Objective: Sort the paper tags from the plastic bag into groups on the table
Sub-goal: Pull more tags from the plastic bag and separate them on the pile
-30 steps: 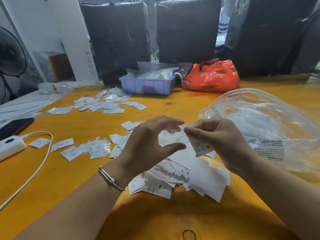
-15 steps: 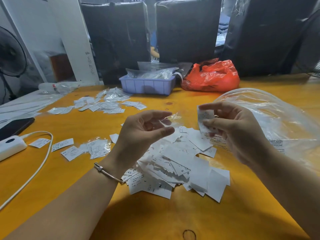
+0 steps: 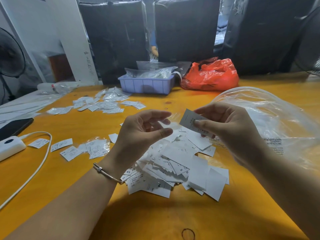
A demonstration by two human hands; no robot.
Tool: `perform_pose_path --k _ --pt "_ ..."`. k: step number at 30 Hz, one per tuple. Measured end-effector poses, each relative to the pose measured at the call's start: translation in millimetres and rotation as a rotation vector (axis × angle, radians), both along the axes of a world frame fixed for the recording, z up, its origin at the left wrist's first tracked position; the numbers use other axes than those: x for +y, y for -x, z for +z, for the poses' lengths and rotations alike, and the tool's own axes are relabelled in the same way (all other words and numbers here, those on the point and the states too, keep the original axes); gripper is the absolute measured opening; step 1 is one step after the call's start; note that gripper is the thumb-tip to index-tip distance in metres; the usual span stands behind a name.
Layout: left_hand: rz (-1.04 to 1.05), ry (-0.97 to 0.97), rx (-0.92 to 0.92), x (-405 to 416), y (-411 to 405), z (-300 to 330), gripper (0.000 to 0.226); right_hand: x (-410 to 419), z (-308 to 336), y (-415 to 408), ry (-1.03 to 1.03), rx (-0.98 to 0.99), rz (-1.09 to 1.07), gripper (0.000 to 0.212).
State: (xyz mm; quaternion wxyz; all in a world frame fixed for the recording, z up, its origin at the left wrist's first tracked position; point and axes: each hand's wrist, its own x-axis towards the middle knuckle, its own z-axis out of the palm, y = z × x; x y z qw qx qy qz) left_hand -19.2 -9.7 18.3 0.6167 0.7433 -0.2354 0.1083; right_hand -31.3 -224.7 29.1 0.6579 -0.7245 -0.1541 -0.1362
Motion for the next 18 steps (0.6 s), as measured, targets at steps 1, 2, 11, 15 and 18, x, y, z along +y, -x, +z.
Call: perform_pose_path --k 1,2,11,15,18 --pt "0.001 -0.003 0.0 -0.2 0.2 -0.1 0.043 -0.1 -0.4 -0.1 0.011 0.001 0.001 0.017" --pt "0.001 -0.003 0.0 -0.3 0.5 -0.2 0.043 -0.1 -0.7 -0.5 0.022 0.0 0.006 0.017" --pt "-0.049 -0.055 0.021 -1.8 2.1 -0.5 0.042 0.6 -4.6 -3.4 0.118 0.061 0.043 0.01" --pt "-0.063 -0.083 0.087 -2.4 1.3 -1.3 0.037 -0.4 -4.6 -4.4 0.112 0.139 0.081 0.009" --pt "-0.062 -0.07 0.136 -4.5 1.7 -1.0 0.033 -2.1 -3.5 -5.1 0.098 0.189 0.105 0.013"
